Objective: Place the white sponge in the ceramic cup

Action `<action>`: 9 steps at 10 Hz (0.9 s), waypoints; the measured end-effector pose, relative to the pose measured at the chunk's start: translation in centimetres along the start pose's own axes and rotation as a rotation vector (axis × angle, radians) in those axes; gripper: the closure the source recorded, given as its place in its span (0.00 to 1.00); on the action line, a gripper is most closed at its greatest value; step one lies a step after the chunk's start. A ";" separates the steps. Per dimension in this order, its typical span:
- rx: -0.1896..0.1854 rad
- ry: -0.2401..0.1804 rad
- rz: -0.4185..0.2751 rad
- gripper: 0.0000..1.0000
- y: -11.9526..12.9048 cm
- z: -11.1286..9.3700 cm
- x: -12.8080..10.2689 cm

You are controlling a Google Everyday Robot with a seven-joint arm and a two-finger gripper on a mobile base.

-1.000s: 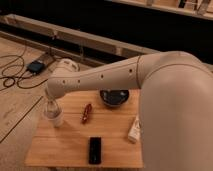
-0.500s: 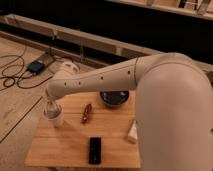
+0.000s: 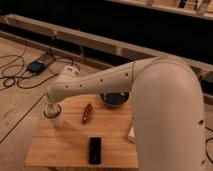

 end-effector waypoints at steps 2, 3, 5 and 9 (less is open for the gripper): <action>-0.011 -0.007 -0.004 0.82 0.0 0.2 0.0; -0.015 -0.011 -0.007 0.72 0.0 0.1 0.0; -0.018 -0.016 -0.013 0.52 -0.1 -0.1 0.1; -0.024 -0.028 -0.021 0.20 -0.2 -0.4 0.3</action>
